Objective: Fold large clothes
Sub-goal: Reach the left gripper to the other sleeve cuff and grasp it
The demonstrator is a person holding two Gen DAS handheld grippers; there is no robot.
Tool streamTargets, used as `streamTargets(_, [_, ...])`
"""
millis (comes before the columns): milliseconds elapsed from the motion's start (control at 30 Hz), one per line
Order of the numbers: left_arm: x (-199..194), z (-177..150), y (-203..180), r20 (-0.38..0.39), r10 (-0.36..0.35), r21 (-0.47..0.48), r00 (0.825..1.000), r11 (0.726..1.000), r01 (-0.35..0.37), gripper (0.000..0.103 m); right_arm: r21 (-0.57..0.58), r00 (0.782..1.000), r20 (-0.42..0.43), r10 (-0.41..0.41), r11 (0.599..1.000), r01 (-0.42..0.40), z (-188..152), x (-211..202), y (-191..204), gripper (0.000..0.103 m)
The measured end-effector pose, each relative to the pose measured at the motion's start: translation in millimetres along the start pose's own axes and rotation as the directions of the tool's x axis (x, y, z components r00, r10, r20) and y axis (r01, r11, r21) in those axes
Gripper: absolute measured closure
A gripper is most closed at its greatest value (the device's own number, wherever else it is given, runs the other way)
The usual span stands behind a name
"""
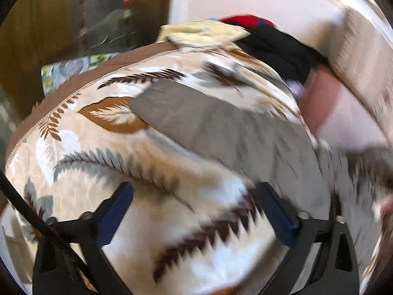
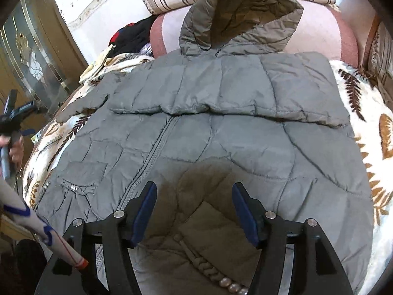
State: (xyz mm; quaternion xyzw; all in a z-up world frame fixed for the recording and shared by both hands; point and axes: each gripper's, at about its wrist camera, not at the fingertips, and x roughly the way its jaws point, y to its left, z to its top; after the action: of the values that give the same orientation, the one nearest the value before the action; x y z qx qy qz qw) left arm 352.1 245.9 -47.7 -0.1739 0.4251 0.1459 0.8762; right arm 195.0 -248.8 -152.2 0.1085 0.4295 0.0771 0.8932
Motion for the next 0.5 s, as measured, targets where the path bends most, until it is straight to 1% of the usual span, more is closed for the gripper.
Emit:
streamTargets(33, [9,13,12,0.001,-0.001,-0.031,1.000,1.000,0.001,0.028,0.000,1.000,-0.012,0.005,1.000,-0.005,0,4,1,0.035])
streamTargets(133, [38,41,45,-0.017,-0.012,-0.115,1.000,0.993,0.011,0.037,0.002,0.999,-0.037,0.012,1.000,-0.012,0,12,0,0.035])
streamTargets(167, [47,48,55,-0.020,-0.018,-0.148,1.000,0.989,0.015,0.037,0.002,0.999,-0.040,0.010,1.000,-0.010,-1,13,0,0.035])
streamTargets(200, [60,56,70,-0.024,-0.041,-0.198,0.999,0.980,0.035,0.039,0.001,0.999,-0.041,0.008,1.000,-0.008,-1,15,1,0.035])
streamTargets(233, [68,61,79,-0.023,-0.055,-0.235,0.998,0.971,0.049,0.045,0.000,0.999,-0.043,0.009,1.000,-0.009,-1,16,1,0.035])
streamTargets(267, [75,64,88,-0.018,-0.069,-0.274,0.997,0.960,0.062,0.047,0.001,0.999,-0.043,0.010,1.000,-0.010,-1,16,1,0.035])
streamTargets(300, [85,68,101,-0.014,-0.100,-0.326,0.995,0.941,0.090,0.048,0.003,0.999,-0.043,0.012,1.000,-0.012,-2,16,0,0.035])
streamTargets(400, [107,75,120,-0.002,-0.176,-0.418,0.984,0.894,0.159,0.051,0.009,0.999,-0.048,0.012,1.000,-0.012,-2,20,0,0.035])
streamTargets(467, [119,77,121,0.000,-0.203,-0.436,0.979,0.881,0.183,0.051,0.004,0.999,-0.046,0.006,1.000,-0.006,-3,22,0,0.035])
streamTargets(500, [127,79,121,-0.002,-0.212,-0.437,0.977,0.879,0.189,0.051,0.001,0.999,-0.046,0.003,1.000,-0.003,-3,23,1,0.035])
